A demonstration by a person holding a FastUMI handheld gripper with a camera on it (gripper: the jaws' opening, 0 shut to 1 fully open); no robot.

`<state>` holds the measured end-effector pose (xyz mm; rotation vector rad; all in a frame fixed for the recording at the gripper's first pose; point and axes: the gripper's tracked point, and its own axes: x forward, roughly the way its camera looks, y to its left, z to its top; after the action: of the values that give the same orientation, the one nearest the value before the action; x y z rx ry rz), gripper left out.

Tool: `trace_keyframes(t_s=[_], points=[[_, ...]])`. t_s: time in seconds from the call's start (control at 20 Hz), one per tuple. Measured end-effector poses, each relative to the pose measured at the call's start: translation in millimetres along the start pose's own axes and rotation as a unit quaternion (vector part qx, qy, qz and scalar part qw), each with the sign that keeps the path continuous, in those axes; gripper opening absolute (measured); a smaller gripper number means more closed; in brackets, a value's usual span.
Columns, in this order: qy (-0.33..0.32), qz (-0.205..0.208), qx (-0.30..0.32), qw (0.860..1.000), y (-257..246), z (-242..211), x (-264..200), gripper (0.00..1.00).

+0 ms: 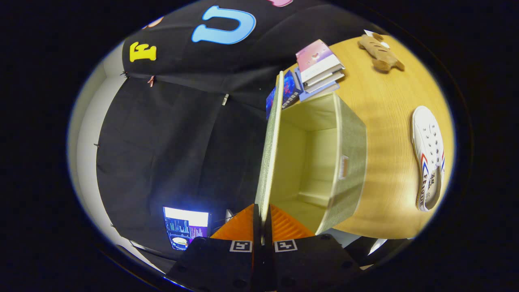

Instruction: Open the storage box then place both shoes into the box .Put the left shoe in first, then the right shoe, with the right side of both shoes facing outward in a uniform manner.

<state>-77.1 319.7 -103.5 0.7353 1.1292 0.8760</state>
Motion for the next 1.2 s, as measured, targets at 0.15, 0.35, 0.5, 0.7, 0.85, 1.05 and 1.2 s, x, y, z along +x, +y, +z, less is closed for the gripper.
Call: trace_keyframes(t_s=[0.15,0.35,0.5,0.7,0.85,1.05,1.2], points=[[-0.008,0.011,-0.02,1.0,39.0,5.9,15.3,0.05],[-0.002,0.023,-0.054,0.998,87.1,-2.5,52.6,0.05],[-0.001,0.028,-0.071,0.997,118.4,-4.5,88.9,0.05],[0.008,0.011,-0.087,0.996,142.7,-13.6,142.6,0.05],[0.009,-0.001,-0.094,0.996,146.6,-19.6,176.4,0.07],[0.026,-0.014,-0.096,0.995,146.4,-30.7,215.1,0.08],[0.035,-0.032,-0.11,0.993,134.6,-36.0,227.9,0.11]])
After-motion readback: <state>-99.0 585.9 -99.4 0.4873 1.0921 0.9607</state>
